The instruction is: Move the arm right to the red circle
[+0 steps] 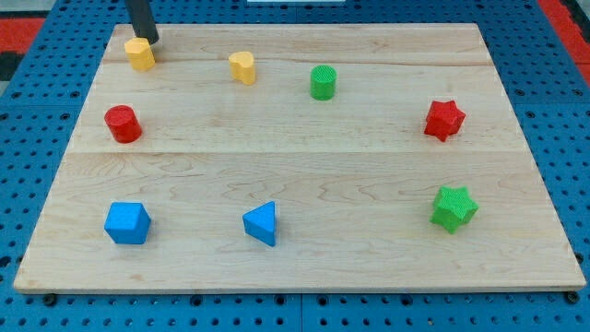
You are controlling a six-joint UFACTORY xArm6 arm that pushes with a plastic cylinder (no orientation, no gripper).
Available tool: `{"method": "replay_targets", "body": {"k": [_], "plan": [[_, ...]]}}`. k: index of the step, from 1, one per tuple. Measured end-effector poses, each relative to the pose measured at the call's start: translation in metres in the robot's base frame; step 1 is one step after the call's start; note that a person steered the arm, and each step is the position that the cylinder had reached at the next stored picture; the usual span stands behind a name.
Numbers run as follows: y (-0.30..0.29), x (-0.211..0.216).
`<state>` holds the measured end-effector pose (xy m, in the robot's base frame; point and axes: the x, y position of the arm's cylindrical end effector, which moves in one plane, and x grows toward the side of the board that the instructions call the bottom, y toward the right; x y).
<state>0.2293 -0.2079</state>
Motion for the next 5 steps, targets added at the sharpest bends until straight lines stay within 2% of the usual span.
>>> {"method": "replay_targets", "body": {"k": [1, 2, 4, 5], "plan": [[0.055, 0.005], [0.081, 0.031], [0.069, 0.135], [0.066, 0.141]]}}
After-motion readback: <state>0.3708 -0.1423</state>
